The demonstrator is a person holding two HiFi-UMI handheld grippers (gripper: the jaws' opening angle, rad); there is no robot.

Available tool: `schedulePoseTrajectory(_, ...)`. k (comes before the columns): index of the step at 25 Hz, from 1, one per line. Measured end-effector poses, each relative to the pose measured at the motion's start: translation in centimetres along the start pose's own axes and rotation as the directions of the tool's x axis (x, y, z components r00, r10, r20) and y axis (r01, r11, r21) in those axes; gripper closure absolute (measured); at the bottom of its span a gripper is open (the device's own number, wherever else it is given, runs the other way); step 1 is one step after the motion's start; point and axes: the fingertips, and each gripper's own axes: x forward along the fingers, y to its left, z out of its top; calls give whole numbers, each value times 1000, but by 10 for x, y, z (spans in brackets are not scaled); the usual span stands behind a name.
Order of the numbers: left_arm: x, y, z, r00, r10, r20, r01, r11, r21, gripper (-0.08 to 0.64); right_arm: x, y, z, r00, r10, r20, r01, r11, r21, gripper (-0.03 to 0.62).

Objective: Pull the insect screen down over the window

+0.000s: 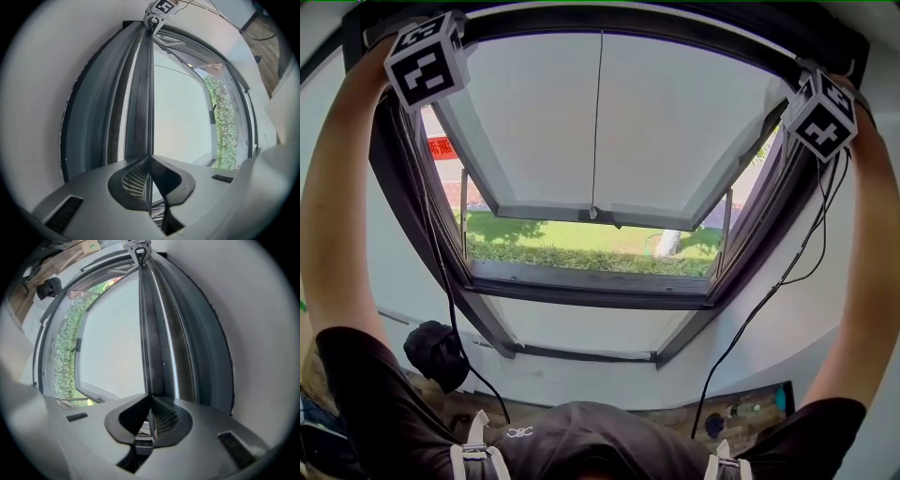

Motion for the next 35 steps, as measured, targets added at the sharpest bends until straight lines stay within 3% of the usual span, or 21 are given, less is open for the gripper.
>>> schedulePoseTrajectory(5,6,-42,-5,996,-87,6,87,996,8,535,0,36,-2,994,105,-23,-105,994,-8,568)
schedulePoseTrajectory(9,1,-65,-5,994,-107,23,107,994,8,535,-6,61,-5,983,177,-53,-176,984,20,565)
schedulePoseTrajectory(22,8,-146,-9,983,-173,55,172,985,22,535,-10,137,-10,958,278,-63,-279,960,-9,565)
schedulePoseTrajectory(29,16,-217,-7,970,-236,61,235,972,29,535,-6,209,-20,943,325,-72,-328,944,-41,568)
schedulePoseTrajectory(35,25,-289,-7,947,-318,53,317,948,35,535,-4,280,-27,901,424,-92,-429,902,-44,568)
